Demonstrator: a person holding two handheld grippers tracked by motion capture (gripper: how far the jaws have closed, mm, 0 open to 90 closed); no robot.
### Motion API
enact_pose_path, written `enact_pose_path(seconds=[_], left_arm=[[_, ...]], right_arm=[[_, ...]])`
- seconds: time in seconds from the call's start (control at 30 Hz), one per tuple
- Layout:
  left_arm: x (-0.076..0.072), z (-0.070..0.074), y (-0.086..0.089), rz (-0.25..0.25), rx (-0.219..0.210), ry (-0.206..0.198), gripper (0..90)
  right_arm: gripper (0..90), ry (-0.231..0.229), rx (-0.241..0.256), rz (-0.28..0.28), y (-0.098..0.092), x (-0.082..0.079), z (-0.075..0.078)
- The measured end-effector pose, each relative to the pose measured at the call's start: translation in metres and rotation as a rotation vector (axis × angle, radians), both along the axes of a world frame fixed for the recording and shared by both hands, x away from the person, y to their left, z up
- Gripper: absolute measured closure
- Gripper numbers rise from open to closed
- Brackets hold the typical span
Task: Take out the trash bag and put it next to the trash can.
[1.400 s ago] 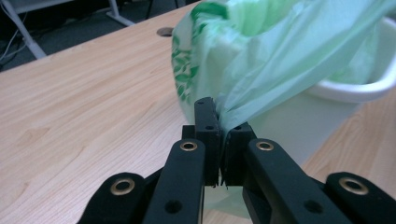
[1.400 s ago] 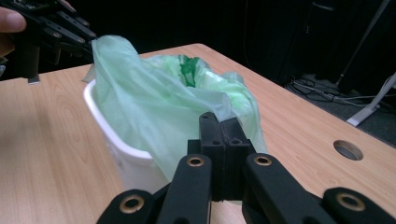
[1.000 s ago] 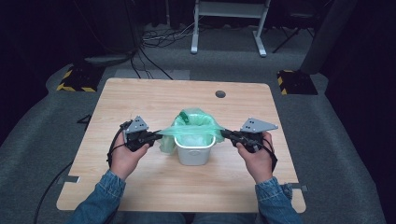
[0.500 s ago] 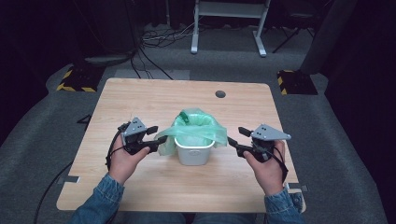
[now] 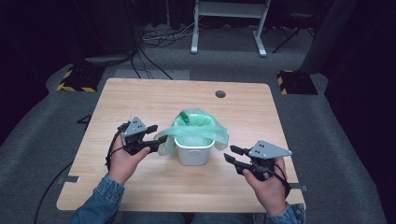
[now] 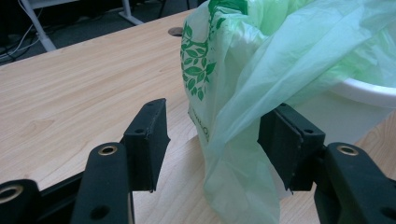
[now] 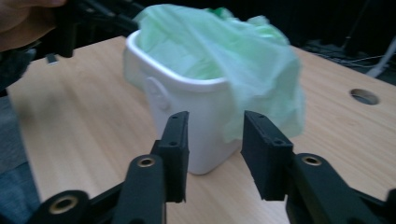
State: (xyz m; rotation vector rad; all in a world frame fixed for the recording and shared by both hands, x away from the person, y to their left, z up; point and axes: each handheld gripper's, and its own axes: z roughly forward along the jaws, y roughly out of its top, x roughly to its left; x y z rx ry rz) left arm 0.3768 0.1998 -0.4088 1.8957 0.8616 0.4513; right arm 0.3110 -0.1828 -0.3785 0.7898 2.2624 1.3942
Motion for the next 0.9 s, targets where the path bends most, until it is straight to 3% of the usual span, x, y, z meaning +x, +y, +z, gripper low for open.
enact_pose_path(seconds=[0.07,0.2,0.37,0.4,0.5,0.77,0.9], left_arm=[[-0.001,0.000,-0.001,-0.004,0.002,0.003,42.6],[-0.002,-0.001,-0.002,-0.005,0.001,0.012,42.3],[0.001,-0.006,0.000,0.000,0.015,0.023,42.0],[0.001,-0.006,0.000,0.001,0.010,0.032,41.7],[0.004,-0.008,0.000,0.010,0.008,0.033,41.6],[0.015,-0.006,0.000,0.025,0.012,0.038,41.9],[0.018,0.003,-0.002,0.020,0.011,0.020,42.3]], right_arm=[[67.4,0.029,0.005,0.046,0.007,0.000,-0.004],[66.4,0.061,-0.004,0.052,0.013,0.009,-0.012],[47.7,0.070,-0.016,-0.033,0.018,0.035,-0.029],[39.7,0.076,-0.021,-0.071,0.017,0.047,-0.035],[35.0,0.081,-0.012,-0.110,0.015,0.063,-0.039],[33.7,0.072,0.043,-0.167,0.010,0.094,-0.031],[32.1,0.057,0.078,-0.203,0.012,0.112,-0.017]])
